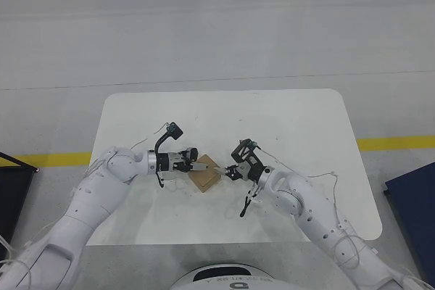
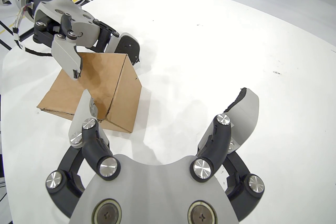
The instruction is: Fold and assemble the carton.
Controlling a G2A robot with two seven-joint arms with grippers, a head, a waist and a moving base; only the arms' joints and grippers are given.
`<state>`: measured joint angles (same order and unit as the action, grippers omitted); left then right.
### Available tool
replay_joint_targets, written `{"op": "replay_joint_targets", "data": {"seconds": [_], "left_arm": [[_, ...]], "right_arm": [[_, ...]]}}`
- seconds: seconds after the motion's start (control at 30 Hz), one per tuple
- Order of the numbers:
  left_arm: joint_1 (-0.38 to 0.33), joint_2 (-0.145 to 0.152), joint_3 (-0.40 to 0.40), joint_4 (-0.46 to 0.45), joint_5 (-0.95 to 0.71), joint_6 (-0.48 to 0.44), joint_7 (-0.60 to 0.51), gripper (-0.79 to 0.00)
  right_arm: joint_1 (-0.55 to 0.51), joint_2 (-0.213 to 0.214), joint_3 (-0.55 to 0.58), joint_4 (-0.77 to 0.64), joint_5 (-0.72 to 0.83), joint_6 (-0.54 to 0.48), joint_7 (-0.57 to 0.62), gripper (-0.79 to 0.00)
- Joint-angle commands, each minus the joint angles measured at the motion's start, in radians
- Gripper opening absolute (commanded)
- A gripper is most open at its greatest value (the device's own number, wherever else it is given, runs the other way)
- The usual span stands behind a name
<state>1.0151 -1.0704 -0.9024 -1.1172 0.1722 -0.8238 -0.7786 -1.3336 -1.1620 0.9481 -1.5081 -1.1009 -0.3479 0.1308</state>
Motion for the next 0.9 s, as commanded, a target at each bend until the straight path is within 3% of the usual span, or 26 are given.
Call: {"op": "replay_joint_targets", "data": {"seconds": [0.0,0.2,0.4,0.47,0.5,0.67,0.87], "left_arm": [[0.002,0.003,-0.003,0.0,-0.009,-0.024,-0.01,-0.08],[0.006,0.013,-0.013,-0.001,-0.028,-0.071,-0.037,-0.043],[0.014,0.021,-0.05,-0.007,-0.038,-0.083,0.037,0.0],[0.021,0.025,-0.072,-0.007,-0.042,-0.09,0.072,0.0],[0.023,0.029,-0.088,-0.009,-0.04,-0.091,0.09,0.0],[0.067,0.053,-0.172,-0.05,-0.009,-0.113,0.156,0.0],[0.115,0.069,-0.225,-0.101,-0.003,-0.124,0.183,0.0]], "right_arm": [[0.001,-0.001,-0.002,-0.001,-0.005,0.0,0.005,0.0],[-0.009,-0.004,0.005,-0.005,0.005,-0.006,-0.039,0.0],[-0.043,0.003,0.045,-0.012,0.058,-0.082,-0.134,-0.031],[-0.048,0.006,0.057,-0.013,0.083,-0.132,-0.143,-0.486],[-0.048,0.007,0.063,-0.015,0.092,-0.153,-0.145,-0.785],[-0.032,0.009,0.059,-0.051,0.123,-0.245,-0.101,-0.785],[0.036,-0.004,0.001,-0.041,0.146,-0.268,0.034,-0.785]]}}
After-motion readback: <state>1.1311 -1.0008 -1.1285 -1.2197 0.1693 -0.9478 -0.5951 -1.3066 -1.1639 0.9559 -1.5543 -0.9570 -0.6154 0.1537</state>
